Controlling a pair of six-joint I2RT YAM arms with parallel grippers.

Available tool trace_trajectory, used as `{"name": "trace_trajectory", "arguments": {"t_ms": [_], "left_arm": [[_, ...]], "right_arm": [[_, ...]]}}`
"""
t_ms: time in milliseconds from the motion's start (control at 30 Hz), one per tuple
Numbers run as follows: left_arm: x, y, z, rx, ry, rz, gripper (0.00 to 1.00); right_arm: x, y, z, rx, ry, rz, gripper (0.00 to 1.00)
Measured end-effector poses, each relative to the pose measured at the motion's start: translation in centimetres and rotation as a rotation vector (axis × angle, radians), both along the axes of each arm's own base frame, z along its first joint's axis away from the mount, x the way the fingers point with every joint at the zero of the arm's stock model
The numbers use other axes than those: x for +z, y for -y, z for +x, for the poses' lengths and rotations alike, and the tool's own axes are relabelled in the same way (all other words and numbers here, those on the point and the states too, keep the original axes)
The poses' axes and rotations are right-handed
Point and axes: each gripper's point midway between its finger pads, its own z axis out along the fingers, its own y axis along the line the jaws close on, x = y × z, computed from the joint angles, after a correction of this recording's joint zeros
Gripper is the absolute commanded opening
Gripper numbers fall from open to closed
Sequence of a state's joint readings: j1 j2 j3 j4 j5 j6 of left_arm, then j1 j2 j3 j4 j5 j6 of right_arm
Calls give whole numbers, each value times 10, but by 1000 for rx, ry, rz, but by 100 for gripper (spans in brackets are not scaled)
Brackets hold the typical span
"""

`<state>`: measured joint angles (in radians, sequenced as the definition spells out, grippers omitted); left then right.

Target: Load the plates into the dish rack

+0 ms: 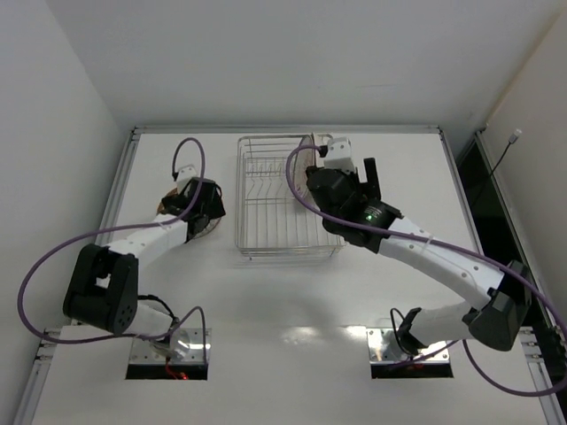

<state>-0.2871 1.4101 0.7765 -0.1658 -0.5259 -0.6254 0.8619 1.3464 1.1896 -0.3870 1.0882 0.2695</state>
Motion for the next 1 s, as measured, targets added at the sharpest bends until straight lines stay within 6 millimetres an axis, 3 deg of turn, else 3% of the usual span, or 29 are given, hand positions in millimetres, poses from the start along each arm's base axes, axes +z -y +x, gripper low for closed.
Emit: {"name": "trace_trajectory", "arguments": {"t_ms": [67,133,200,267,433,567,700,800,833,1000], "left_arm": [[2,6,9,-23,-16,15,99],[4,15,24,-52,-28,17,93],[-2,22,38,-79,-51,18,85],[-14,30,47,-112,-87,16,85],[-50,33,40,-156,-213,34,83],[-67,35,37,-165,-276,35,81],[-67,33,41,-168,-285,30,65],[-65,34,46,-173,-277,21,40],[-65,35,48,-175,-272,15,25],[-55,27,57,-188,-264,82,6]], "right_arm": [[-8,2,-4,11,-14,0,100],[-14,6,-8,19,-23,2,100],[-19,9,-12,25,-28,6,100],[-19,11,-15,30,-28,13,100],[-14,13,-18,38,-16,35,100],[-13,13,-19,40,-13,41,100],[-13,13,-19,40,-14,41,100],[-13,14,-19,40,-16,38,100],[-14,14,-19,39,-18,37,100],[-17,15,-20,38,-29,28,100]]}}
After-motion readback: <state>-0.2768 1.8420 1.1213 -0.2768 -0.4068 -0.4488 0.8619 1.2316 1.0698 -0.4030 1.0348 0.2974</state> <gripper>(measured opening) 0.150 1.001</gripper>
